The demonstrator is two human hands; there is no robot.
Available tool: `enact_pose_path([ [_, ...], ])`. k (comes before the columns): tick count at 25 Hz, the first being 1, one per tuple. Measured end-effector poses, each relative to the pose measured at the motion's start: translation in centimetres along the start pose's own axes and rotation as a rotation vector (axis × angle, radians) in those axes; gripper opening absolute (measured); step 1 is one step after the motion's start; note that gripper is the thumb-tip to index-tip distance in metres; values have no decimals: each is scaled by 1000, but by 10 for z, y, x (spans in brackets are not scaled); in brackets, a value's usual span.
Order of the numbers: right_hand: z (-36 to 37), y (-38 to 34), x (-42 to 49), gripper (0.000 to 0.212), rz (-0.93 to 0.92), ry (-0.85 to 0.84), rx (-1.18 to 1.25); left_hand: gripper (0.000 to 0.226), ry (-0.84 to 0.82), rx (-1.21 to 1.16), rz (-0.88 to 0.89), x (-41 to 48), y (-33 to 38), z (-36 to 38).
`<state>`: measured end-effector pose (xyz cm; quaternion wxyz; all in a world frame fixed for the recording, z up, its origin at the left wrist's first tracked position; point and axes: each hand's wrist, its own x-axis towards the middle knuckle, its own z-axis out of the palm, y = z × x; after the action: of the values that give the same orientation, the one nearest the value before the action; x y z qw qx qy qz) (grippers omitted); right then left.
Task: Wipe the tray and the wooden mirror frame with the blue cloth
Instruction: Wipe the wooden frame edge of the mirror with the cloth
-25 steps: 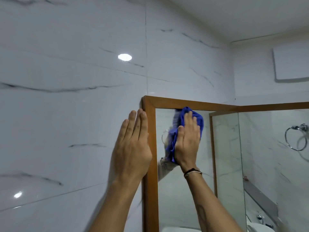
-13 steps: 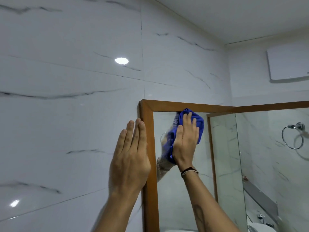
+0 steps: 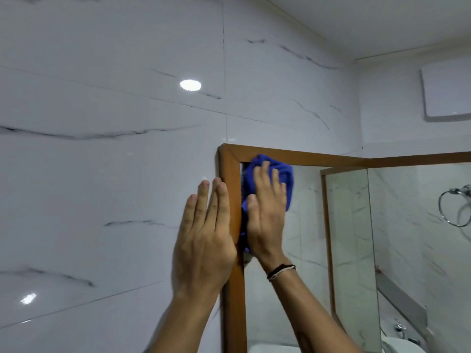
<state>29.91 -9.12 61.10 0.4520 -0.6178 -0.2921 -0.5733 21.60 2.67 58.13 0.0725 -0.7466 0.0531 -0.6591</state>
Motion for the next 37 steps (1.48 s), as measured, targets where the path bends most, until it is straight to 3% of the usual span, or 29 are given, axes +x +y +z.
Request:
enact_pose_path([
  [2, 3, 0, -8, 65, -157, -50, -14, 62, 7, 10, -6, -1, -3, 4],
  [6, -2, 9, -41, 64, -159, -41, -49, 62, -2, -11, 1, -11, 0, 5],
  [11, -23, 39, -205, 62, -137, -152, -193, 62, -17, -44, -21, -36, 8, 1],
  [15, -37, 55, -291, 65, -94, -282, -298, 75, 8, -86, -101, -65, 22, 7],
  [22, -55, 55, -327, 65, -67, -391, -267, 56, -86, -101, -155, -164, 51, 11],
  [27, -57, 58, -343, 65, -44, -402, -258, 56, -139, -124, -164, -210, 58, 11],
  [31, -58, 60, -350, 65, -14, -437, -223, 70, -188, -108, -158, -248, 63, 8],
  [34, -66, 63, -359, 83, -60, -431, -237, 82, -233, -127, -181, -267, 69, 4],
  [37, -71, 59, -360, 100, -80, -384, -297, 72, -291, -163, -204, -291, 75, -3],
])
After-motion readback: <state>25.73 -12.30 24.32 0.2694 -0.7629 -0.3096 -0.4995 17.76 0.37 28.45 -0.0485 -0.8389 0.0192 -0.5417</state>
